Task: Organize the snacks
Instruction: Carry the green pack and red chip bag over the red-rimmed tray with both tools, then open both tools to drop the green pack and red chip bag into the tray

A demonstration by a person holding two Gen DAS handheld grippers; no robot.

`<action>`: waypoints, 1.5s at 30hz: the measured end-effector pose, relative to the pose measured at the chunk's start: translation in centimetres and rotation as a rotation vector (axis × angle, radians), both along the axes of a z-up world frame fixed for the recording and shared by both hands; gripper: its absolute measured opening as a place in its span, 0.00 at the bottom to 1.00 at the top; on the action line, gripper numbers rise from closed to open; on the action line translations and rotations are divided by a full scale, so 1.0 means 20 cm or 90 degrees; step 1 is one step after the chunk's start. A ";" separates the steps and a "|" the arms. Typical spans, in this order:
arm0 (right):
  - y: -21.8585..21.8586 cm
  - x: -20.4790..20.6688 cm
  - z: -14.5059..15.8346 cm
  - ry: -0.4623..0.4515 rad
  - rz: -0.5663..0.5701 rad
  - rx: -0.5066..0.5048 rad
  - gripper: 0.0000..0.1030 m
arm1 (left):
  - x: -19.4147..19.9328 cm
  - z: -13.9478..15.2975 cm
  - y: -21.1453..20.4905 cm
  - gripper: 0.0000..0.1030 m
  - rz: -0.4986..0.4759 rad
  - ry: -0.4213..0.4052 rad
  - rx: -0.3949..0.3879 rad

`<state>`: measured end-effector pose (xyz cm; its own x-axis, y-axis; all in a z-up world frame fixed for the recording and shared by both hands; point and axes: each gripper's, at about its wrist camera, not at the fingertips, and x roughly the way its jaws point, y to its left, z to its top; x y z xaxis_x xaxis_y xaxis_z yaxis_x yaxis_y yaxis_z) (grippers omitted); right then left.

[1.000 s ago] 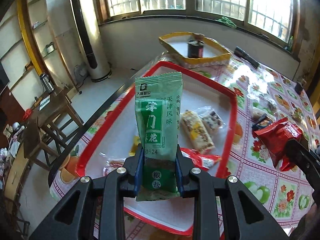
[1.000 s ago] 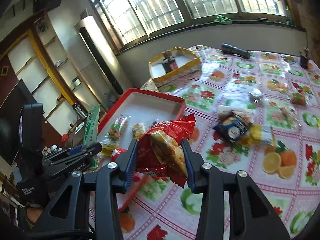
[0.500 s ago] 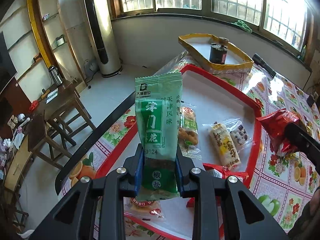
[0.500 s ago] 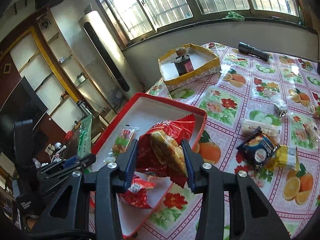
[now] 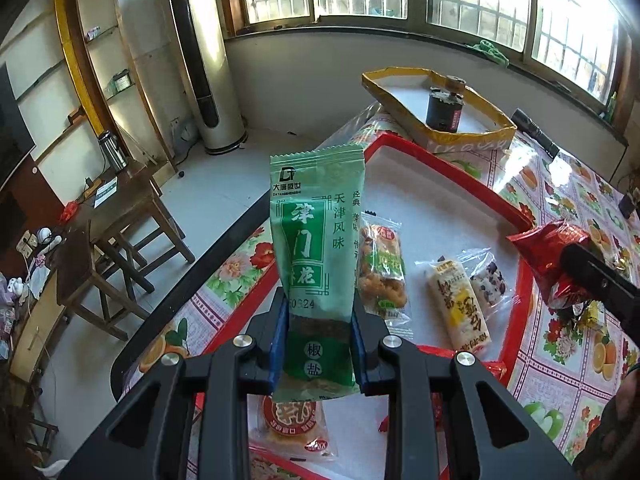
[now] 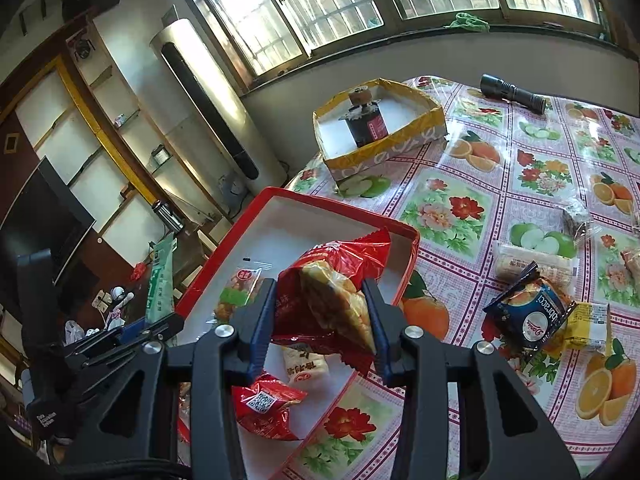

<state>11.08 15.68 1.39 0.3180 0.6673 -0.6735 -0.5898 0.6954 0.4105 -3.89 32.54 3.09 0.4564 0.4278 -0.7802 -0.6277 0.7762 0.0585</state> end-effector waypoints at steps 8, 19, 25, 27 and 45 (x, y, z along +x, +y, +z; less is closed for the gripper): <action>0.00 0.02 -0.01 0.006 -0.003 0.006 0.43 | 0.05 0.05 -0.01 0.26 -0.019 -0.021 0.013; 0.10 0.14 -0.06 0.032 -0.022 0.016 0.43 | 0.31 0.03 0.08 0.26 -0.035 -0.022 -0.054; 0.19 0.19 -0.14 0.058 -0.016 0.007 0.43 | 0.42 -0.04 0.05 0.26 -0.043 0.009 -0.046; 0.22 0.20 -0.17 0.062 -0.012 0.001 0.43 | 0.44 -0.07 0.06 0.26 -0.044 0.021 -0.048; 0.26 0.25 -0.25 0.077 0.007 0.001 0.43 | 0.46 -0.12 0.08 0.28 -0.051 0.035 -0.044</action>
